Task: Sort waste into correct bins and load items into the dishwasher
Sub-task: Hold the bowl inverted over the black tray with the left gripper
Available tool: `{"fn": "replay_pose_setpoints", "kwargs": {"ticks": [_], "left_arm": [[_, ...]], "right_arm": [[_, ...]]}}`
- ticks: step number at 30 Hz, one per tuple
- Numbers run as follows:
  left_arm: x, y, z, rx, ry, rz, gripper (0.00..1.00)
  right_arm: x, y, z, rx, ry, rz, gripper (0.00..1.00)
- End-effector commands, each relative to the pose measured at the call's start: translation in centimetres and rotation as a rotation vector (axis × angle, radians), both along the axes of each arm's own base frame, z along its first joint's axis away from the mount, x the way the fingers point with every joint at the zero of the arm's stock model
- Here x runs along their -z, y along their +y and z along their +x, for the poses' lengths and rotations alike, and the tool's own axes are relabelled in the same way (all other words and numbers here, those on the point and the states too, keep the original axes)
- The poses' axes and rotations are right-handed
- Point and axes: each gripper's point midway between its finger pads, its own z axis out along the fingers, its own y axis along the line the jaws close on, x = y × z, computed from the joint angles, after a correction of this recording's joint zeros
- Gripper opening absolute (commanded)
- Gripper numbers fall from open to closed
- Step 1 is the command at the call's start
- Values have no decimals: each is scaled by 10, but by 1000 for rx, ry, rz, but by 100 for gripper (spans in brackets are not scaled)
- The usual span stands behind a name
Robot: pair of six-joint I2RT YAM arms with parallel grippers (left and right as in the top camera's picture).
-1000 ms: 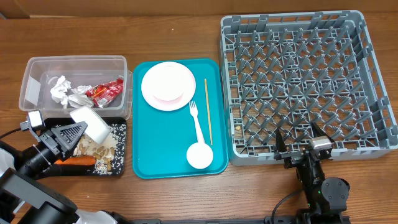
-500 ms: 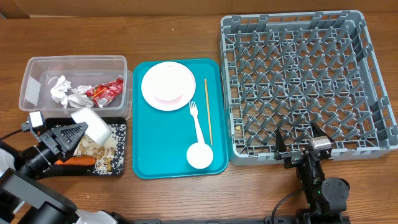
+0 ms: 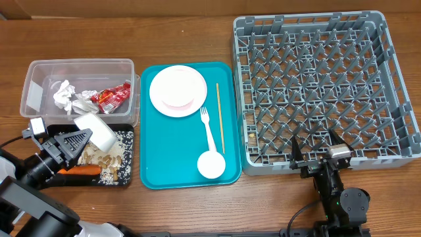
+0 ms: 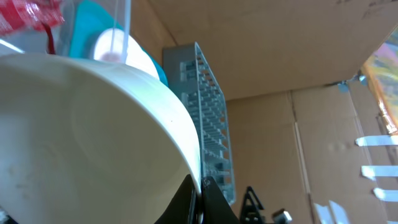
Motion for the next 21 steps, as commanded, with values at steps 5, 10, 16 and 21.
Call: {"fn": "replay_pose_setpoints", "kwargs": {"ticks": [5, 10, 16, 21], "left_arm": [[1, 9, 5, -26, -73, 50, 4], [-9, 6, 4, -34, -104, 39, 4], [0, 10, 6, -44, -21, -25, 4], [2, 7, 3, -34, 14, -44, 4]], "right_arm": [[2, 1, 0, -4, -2, -4, 100], [2, 1, 0, -4, -2, -4, 100], [2, 1, 0, -4, -2, -4, 100], [2, 1, 0, -4, -2, -4, 100]]}}
